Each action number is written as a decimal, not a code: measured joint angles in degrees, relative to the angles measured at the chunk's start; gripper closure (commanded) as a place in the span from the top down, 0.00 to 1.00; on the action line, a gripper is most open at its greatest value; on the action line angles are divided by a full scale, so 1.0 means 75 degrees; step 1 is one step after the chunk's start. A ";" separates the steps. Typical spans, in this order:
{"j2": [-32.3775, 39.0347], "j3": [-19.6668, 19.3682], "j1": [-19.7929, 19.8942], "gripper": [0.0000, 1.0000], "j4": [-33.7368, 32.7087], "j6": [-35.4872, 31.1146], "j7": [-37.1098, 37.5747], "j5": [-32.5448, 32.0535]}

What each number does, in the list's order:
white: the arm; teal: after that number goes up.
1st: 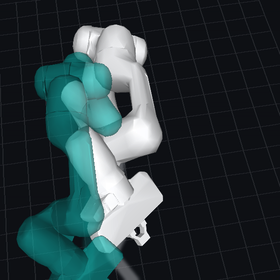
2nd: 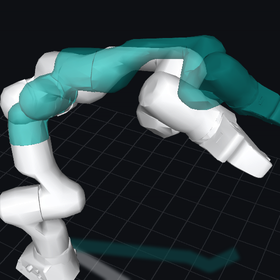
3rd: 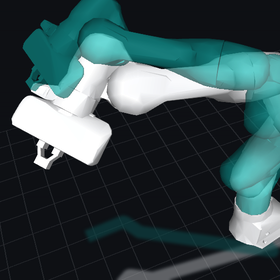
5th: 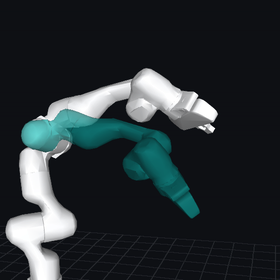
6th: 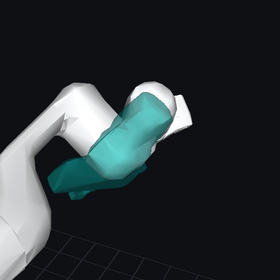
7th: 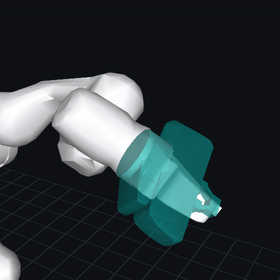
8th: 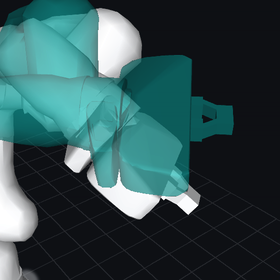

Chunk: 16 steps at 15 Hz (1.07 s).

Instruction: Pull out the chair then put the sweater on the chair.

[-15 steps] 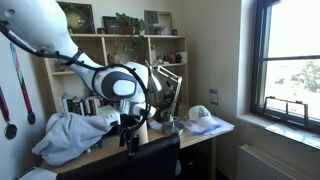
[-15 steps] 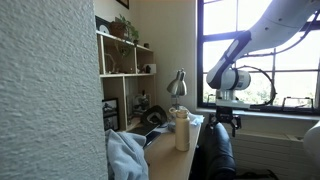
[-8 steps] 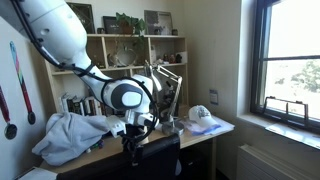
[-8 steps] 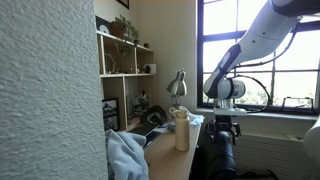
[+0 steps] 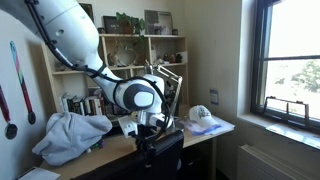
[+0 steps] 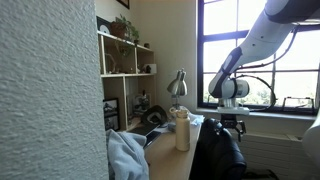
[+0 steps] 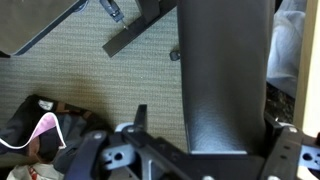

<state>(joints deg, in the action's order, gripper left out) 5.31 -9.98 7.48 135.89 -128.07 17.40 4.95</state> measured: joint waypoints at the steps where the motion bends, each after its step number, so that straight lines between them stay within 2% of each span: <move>1: 0.0051 -0.0081 0.0048 1.00 -0.0105 -0.0016 0.0039 0.0000; 7: 0.0408 -0.0547 0.0337 1.00 -0.0538 -0.0008 0.0134 -0.0005; 16: 0.0588 -0.1322 0.0875 1.00 -0.1039 -0.0131 0.0106 -0.1386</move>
<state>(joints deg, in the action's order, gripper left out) 9.72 -19.90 14.04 128.10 -129.06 18.19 -5.44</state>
